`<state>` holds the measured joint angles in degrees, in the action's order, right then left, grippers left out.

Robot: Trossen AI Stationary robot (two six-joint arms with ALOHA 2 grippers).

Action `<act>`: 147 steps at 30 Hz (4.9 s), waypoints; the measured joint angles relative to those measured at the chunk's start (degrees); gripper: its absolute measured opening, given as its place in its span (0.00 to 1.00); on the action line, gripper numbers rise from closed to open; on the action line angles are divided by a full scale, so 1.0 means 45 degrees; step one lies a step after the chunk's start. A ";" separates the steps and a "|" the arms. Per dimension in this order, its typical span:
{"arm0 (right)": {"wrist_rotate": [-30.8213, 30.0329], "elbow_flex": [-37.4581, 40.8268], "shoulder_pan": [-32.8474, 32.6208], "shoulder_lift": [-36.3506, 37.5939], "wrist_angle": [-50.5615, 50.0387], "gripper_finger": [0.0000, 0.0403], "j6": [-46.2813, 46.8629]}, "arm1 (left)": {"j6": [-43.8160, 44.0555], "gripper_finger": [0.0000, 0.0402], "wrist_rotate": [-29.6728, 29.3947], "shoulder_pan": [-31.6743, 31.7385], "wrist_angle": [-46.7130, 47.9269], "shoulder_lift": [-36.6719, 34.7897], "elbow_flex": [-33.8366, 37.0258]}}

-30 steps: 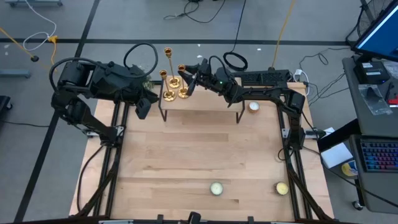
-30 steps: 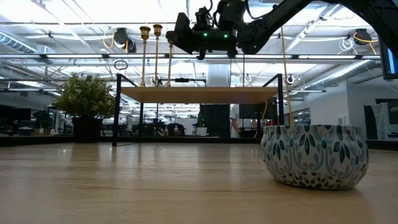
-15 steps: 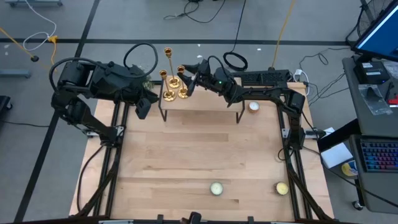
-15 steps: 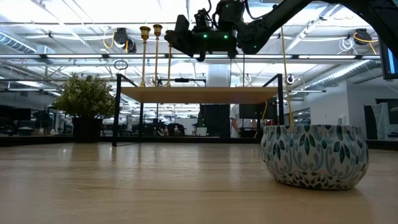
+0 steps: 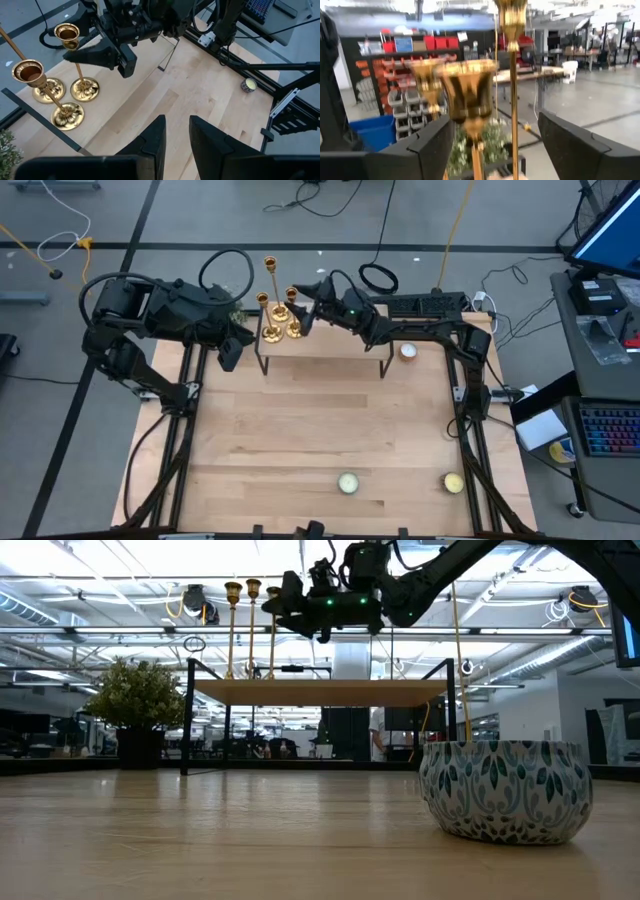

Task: Pick & Place candle stick holders
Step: Put the gold candle holder on the shelf, then put the orange scented candle on the shelf

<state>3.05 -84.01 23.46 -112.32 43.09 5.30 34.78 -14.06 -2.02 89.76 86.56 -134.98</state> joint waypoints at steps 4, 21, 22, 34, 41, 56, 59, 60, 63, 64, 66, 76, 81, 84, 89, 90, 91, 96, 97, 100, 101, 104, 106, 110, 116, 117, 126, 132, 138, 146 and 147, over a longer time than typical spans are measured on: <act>-0.0001 0.0010 -0.0015 0.0260 -0.0648 0.73 -0.0199 | -0.0004 0.21 0.0000 0.0000 0.0000 -0.0005 0.0000; 0.0044 0.0010 -0.0107 0.0308 -0.0976 0.76 -0.0427 | -0.0004 0.21 0.0000 -0.0001 0.0000 0.0000 0.0000; 0.0039 0.0010 -0.0107 0.0308 -0.0981 0.76 -0.0427 | -0.0002 0.21 0.0000 -0.0005 0.0000 0.0000 0.0000; -0.0007 0.0010 -0.0097 0.0541 -0.1558 0.76 -0.0813 | -0.0108 0.21 0.0000 -0.0005 0.0000 -0.0002 0.0000; -0.0029 -0.0005 -0.0112 0.1670 -0.4583 0.76 -0.1916 | -0.0369 0.21 0.0000 -0.0004 -0.0005 0.0000 0.0000; -0.1525 0.0000 -0.0219 0.6184 -1.6571 0.76 -0.3174 | -0.1786 0.21 -0.0186 -0.0005 0.0000 0.0066 -0.0005; -0.2685 0.0000 -0.0318 0.7234 -1.8459 0.76 -0.2278 | -0.2199 0.21 -0.0656 -0.0005 -0.0005 0.0131 -0.0005; -0.3045 0.0000 -0.0330 0.7566 -1.9049 0.75 -0.1881 | -0.2333 0.21 -0.0761 0.0000 -0.0005 0.0141 -0.0005; -0.3722 0.0000 -0.0335 0.8497 -2.0707 0.75 -0.0558 | -0.2708 0.21 -0.1334 0.0003 -0.0131 0.0319 -0.0024; -0.3881 0.0000 -0.0335 0.8763 -2.1291 0.75 -0.0070 | -0.2815 0.21 -0.1491 0.0000 -0.0145 0.0357 -0.0020; -0.4120 0.0000 -0.0325 0.9247 -2.2334 0.75 0.0830 | -0.2963 0.21 -0.1550 0.0000 -0.0170 0.0478 0.0000; -0.2311 0.0000 -0.0325 1.0335 -2.7421 0.75 0.4420 | -0.3137 0.21 -0.1452 0.0000 -0.0661 0.1175 0.0009; -0.1071 0.0000 -0.0325 1.0413 -2.8968 0.75 0.5265 | -0.3147 0.21 -0.1477 0.0000 -0.0663 0.1384 0.0000; -0.1619 0.0005 -0.0325 1.0406 -2.8941 0.75 0.5381 | -0.3141 0.21 -0.1519 0.0000 -0.0665 0.1375 -0.0005; -0.3056 0.0005 -0.0294 1.0215 -2.8050 0.75 0.5359 | -0.3023 0.21 -0.1533 0.0000 -0.0670 0.1467 0.0000; -0.3051 0.0002 -0.0241 1.0137 -2.7875 0.75 0.5267 | -0.2952 0.21 -0.1496 0.0000 -0.0673 0.1461 0.0000; -0.3031 0.0005 -0.0181 1.0054 -2.7741 0.75 0.5127 | -0.2947 0.21 -0.1450 0.0000 -0.0674 0.1436 0.0000; -0.3549 0.0112 0.0191 0.9445 -2.7733 0.75 0.4964 | -0.2894 0.21 -0.1219 0.0000 -0.0671 0.1443 -0.0005; -0.3693 0.0281 0.0313 0.9356 -2.7734 0.75 0.4959 | -0.2894 0.21 -0.1209 -0.0004 -0.0670 0.1443 -0.0004; -0.3653 0.1195 0.0939 0.9235 -2.7618 0.75 0.4760 | -0.2889 0.21 -0.1206 -0.0005 -0.0673 0.1428 -0.0005; -0.3656 0.1605 0.1171 0.9235 -2.7509 0.75 0.4662 | -0.2885 0.21 -0.1207 -0.0005 -0.0670 0.1428 -0.0005; -0.3644 0.2962 0.1806 0.9253 -2.6813 0.75 0.4522 | -0.2954 0.21 -0.1185 -0.0005 -0.0670 0.1433 -0.0004; -0.3633 0.3750 0.2196 0.9272 -2.6151 0.75 0.4254 | -0.2957 0.21 -0.1182 -0.0005 -0.0670 0.1433 -0.0005; -0.3625 0.4906 0.2651 0.9279 -2.4953 0.75 0.3370 | -0.2960 0.21 -0.1185 0.0000 -0.0670 0.1433 -0.0005; -0.3644 0.5733 0.2715 0.9284 -2.3712 0.75 0.2188 | -0.2816 0.21 -0.1185 0.0000 -0.0670 0.1433 -0.0002; -0.3643 0.5741 0.2715 0.9284 -2.3458 0.75 0.2032 | -0.2719 0.21 -0.1185 0.0004 -0.0670 0.1433 -0.0005; -0.3657 0.5741 0.2725 0.9284 -2.2092 0.78 0.0591 | -0.2343 0.21 -0.1185 0.0001 -0.0670 0.1433 -0.0005; -0.3644 0.5741 0.2722 0.9284 -2.2082 0.88 0.0330 | -0.2282 0.21 -0.1185 0.0000 -0.0670 0.1433 -0.0005; -0.3626 0.5741 0.2720 0.9284 -2.2063 0.98 0.0186 | -0.2283 0.21 -0.1185 0.0000 -0.0670 0.1433 -0.0005; -0.3662 0.5741 0.2720 0.9284 -2.2017 0.98 -0.0329 | -0.2287 0.21 -0.1185 0.0000 -0.0670 0.1433 -0.0005; -0.3669 0.5741 0.2720 0.9284 -2.2015 0.98 -0.0610 | -0.2283 0.21 -0.1185 0.0000 -0.0670 0.1433 -0.0005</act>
<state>-13.46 -58.17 35.70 -70.54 -55.98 2.56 24.51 -19.40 -2.02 86.74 93.01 -135.00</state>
